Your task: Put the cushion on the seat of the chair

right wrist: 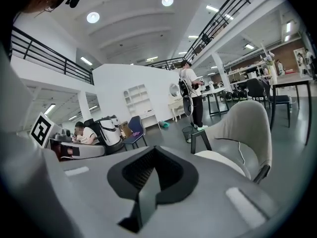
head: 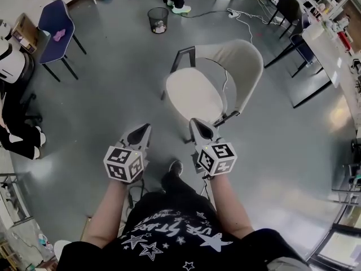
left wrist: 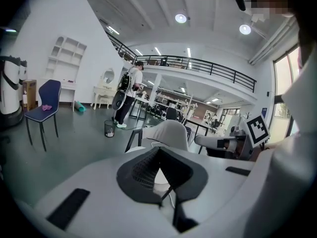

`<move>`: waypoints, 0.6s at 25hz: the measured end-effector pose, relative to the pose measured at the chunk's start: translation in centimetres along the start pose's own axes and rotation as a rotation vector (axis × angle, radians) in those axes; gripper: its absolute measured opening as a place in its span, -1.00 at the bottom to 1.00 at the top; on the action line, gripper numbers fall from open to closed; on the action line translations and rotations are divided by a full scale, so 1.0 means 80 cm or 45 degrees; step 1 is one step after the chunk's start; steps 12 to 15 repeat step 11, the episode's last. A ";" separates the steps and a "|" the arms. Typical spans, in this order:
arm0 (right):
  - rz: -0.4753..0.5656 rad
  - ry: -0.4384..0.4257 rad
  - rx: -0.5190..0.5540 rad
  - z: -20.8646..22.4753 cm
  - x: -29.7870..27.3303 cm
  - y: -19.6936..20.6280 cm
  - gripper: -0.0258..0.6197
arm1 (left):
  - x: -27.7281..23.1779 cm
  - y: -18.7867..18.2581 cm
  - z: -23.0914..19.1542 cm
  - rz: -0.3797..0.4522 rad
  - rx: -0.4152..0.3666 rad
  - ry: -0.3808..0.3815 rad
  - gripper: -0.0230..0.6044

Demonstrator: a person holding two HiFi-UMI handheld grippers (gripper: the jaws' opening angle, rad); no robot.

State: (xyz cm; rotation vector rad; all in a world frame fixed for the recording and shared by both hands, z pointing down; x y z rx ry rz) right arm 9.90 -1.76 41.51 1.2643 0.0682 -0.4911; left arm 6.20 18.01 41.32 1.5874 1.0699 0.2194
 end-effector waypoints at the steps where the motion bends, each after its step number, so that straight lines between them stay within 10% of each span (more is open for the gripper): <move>1: -0.001 -0.001 0.010 -0.008 0.007 0.001 -0.91 | 0.012 0.003 0.002 0.008 0.006 -0.005 -0.90; 15: 0.003 -0.014 0.089 -0.088 0.075 0.029 -0.91 | 0.122 0.044 0.013 0.066 -0.003 -0.041 -0.90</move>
Point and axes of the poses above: the fingertips, and each gripper's own axes: x backward along the fingers, z to its right, y out of its underside, the point moved 5 cm from there along x, backward along the fingers, and after that the axes turned 1 degree about x, right-handed, at the moved point
